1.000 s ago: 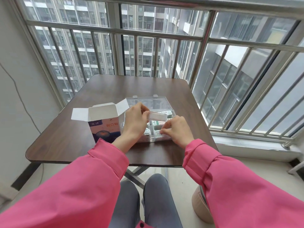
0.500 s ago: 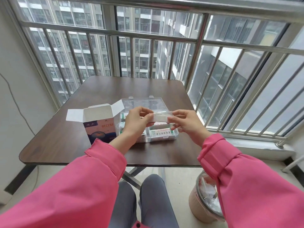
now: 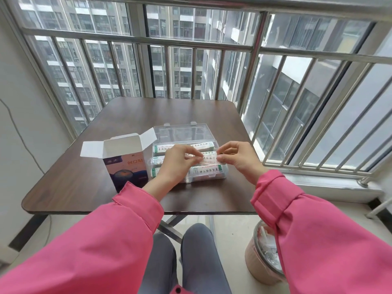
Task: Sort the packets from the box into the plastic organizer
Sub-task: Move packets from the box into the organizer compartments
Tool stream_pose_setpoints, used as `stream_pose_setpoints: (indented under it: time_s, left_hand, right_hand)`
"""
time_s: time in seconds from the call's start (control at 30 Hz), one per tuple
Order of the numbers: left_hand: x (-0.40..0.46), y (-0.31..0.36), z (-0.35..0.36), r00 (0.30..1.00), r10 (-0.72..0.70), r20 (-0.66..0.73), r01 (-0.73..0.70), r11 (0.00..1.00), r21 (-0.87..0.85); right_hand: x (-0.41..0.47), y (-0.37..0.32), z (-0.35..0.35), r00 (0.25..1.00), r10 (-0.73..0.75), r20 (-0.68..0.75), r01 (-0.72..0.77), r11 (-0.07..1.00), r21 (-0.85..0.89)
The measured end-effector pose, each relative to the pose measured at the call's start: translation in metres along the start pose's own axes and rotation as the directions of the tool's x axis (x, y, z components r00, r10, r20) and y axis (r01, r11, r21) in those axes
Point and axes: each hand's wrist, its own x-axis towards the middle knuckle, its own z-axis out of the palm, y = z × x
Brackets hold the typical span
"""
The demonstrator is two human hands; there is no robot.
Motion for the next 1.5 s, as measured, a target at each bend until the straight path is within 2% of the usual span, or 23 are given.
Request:
stream_pose_setpoints:
  time_s: [0.17,0.3,0.37,0.47,0.63,0.77,1.13,1.2,1.33,1.43,1.5]
  left_hand:
    - [0.004,0.001,0.007,0.998,0.039,0.054,-0.053,0.955,0.291]
    - [0.007,-0.002,0.012,0.995,0.041,0.092,-0.081,0.872,0.483]
    - [0.006,0.0,0.014,0.994,0.036,0.107,-0.095,0.773,0.627]
    - [0.005,0.004,0.014,0.986,0.093,0.136,-0.165,0.567,0.807]
    - [0.008,0.006,0.012,0.986,0.092,0.139,-0.166,0.479,0.862]
    - [0.012,0.008,0.013,0.989,0.023,0.147,-0.14,0.492,0.859]
    - [0.012,0.007,0.013,0.988,-0.052,0.147,-0.086,0.599,0.796]
    - [0.009,0.01,0.009,0.992,-0.009,0.129,-0.091,0.657,0.748]
    - [-0.002,0.014,-0.01,0.984,0.174,0.026,-0.162,0.837,0.522]
    - [-0.016,0.014,-0.035,0.928,0.352,-0.123,-0.258,0.844,0.47]
    - [-0.023,0.007,-0.056,0.881,0.418,-0.221,-0.262,0.821,0.507]
  right_hand:
    - [0.003,0.002,0.01,0.993,-0.118,-0.02,0.102,0.922,-0.374]
    - [0.002,0.005,0.016,0.98,-0.198,0.034,0.189,0.845,-0.5]
    - [0.003,0.008,0.018,0.974,-0.219,0.054,0.213,0.811,-0.544]
    - [0.002,0.008,0.017,0.971,-0.227,0.068,0.218,0.744,-0.632]
    - [-0.003,0.003,0.015,0.961,-0.24,0.135,0.246,0.527,-0.813]
    - [-0.004,0.0,0.016,0.971,-0.216,0.102,0.184,0.403,-0.897]
    - [-0.004,-0.002,0.018,0.985,-0.152,0.085,0.152,0.516,-0.843]
    - [-0.006,-0.005,0.017,0.984,-0.163,0.073,0.15,0.531,-0.834]
    - [-0.01,-0.016,0.022,0.966,-0.256,0.017,0.177,0.618,-0.766]
    - [-0.013,-0.033,0.037,0.927,-0.373,0.025,0.292,0.682,-0.67]
    - [-0.016,-0.047,0.054,0.884,-0.464,0.065,0.401,0.678,-0.617]
